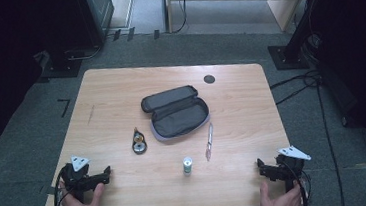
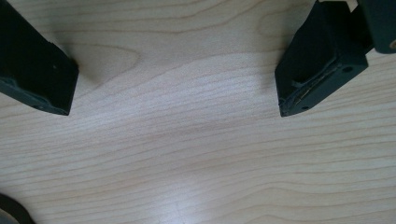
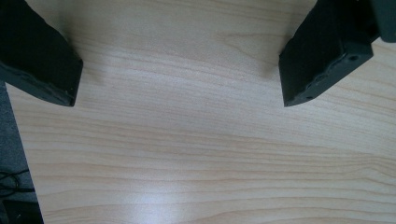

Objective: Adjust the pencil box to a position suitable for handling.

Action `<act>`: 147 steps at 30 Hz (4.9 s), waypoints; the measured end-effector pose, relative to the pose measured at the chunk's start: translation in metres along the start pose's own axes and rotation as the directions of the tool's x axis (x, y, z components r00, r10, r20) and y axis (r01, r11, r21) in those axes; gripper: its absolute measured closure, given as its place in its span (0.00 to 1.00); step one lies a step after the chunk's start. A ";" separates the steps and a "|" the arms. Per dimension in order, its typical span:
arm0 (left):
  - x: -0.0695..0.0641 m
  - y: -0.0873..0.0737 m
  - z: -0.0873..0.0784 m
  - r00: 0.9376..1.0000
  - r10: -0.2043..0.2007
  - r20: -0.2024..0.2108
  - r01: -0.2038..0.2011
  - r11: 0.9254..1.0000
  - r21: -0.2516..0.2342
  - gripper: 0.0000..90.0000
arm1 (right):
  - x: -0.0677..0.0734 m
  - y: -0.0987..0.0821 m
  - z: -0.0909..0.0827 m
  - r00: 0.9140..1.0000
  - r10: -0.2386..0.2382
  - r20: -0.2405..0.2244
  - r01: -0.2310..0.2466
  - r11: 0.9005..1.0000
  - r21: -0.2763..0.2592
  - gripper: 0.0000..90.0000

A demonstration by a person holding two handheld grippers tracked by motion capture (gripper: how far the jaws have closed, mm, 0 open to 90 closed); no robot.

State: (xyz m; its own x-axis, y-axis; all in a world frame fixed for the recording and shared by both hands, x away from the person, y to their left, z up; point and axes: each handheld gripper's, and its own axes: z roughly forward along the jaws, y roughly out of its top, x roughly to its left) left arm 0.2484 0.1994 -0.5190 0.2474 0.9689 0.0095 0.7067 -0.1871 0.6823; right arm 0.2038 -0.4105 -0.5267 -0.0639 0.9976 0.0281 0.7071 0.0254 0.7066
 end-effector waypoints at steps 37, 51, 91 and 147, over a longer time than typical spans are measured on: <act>0.000 0.001 0.002 1.000 0.007 0.006 -0.007 1.000 -0.004 0.00 | 0.044 0.038 -0.021 0.997 -0.003 -0.071 -0.008 0.987 -0.161 0.42; 0.000 0.001 0.002 1.000 0.006 0.006 -0.006 1.000 -0.004 0.00 | 0.069 0.080 -0.020 0.988 -0.081 -0.131 0.057 0.983 -0.173 0.54; 0.000 0.001 0.002 1.000 0.007 0.006 -0.006 1.000 -0.004 0.00 | 0.124 0.151 0.046 0.961 -0.171 -0.216 0.121 0.966 -0.229 0.60; 0.000 0.001 0.002 1.000 0.006 0.006 -0.006 1.000 -0.005 0.00 | 0.151 0.197 0.135 0.984 -0.073 -0.163 0.081 0.996 0.043 0.99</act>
State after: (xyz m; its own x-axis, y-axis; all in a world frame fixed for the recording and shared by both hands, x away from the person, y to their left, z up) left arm 0.2505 0.1986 -0.5195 0.2559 0.9667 0.0095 0.7019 -0.1925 0.6858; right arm 0.4285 -0.2466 -0.4786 -0.2299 0.9689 0.0912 0.7289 0.1093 0.6758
